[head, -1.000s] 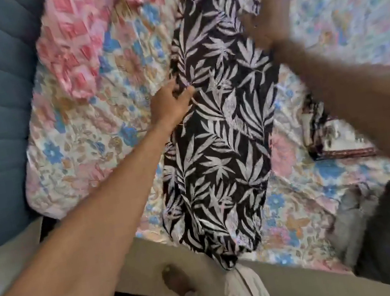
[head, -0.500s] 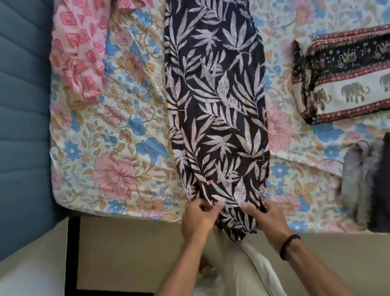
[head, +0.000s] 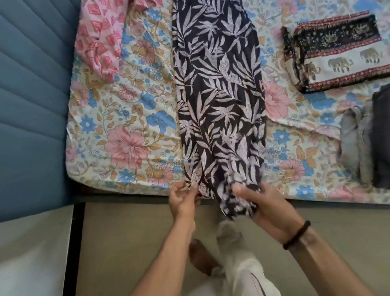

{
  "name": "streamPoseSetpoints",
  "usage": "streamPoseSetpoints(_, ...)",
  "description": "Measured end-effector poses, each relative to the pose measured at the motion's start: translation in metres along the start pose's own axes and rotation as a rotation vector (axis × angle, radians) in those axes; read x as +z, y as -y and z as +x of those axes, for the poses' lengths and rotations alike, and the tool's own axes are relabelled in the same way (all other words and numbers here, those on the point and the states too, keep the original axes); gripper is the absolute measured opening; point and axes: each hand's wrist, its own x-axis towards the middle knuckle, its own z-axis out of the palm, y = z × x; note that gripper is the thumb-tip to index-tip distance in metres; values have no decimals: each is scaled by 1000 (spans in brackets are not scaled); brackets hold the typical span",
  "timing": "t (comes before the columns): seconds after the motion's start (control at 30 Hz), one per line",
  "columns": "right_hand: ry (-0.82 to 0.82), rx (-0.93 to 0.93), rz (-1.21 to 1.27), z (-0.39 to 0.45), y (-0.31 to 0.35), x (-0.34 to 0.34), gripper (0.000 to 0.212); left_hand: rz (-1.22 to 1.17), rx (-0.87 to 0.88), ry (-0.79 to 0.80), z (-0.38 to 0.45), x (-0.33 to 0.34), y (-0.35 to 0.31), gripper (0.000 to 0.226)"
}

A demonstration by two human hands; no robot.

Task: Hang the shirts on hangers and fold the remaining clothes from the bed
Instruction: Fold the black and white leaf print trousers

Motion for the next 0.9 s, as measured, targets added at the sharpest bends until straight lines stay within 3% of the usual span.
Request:
streamPoseSetpoints(0.13,129,-206,188,7,55,47,67,38,-41,56,-8,18,9,87)
streamPoseSetpoints(0.23,203,-275,361,15,72,56,53,234,70,72,-9,28,20,81)
streamPoseSetpoints(0.33,-2,-163,376,35,39,45,31,338,127,-18,-5,25,31,100)
streamPoseSetpoints(0.37,-126,-67,356,43,18,39,26,327,138,-37,-3,20,32,91)
streamPoseSetpoints(0.43,-344,136,323,57,-24,27,18,229,142,16,-14,13,30,31)
streamPoseSetpoints(0.47,-425,194,284,59,-43,21,21,185,127,59,-18,11,32,12)
streamPoseSetpoints(0.57,-543,138,220,63,-76,9,44,18,32,177,-23,7,39,13)
streamPoseSetpoints(0.73,-286,-42,564,62,-87,-10,56,-22,-63,183,-33,6,49,26)
streamPoseSetpoints(0.8,-255,-65,477,59,-90,-11,55,4,4,135,-44,5,49,31)
streamPoseSetpoints(0.9,-282,-73,312,43,-97,-5,52,152,254,43,-52,-4,57,37)
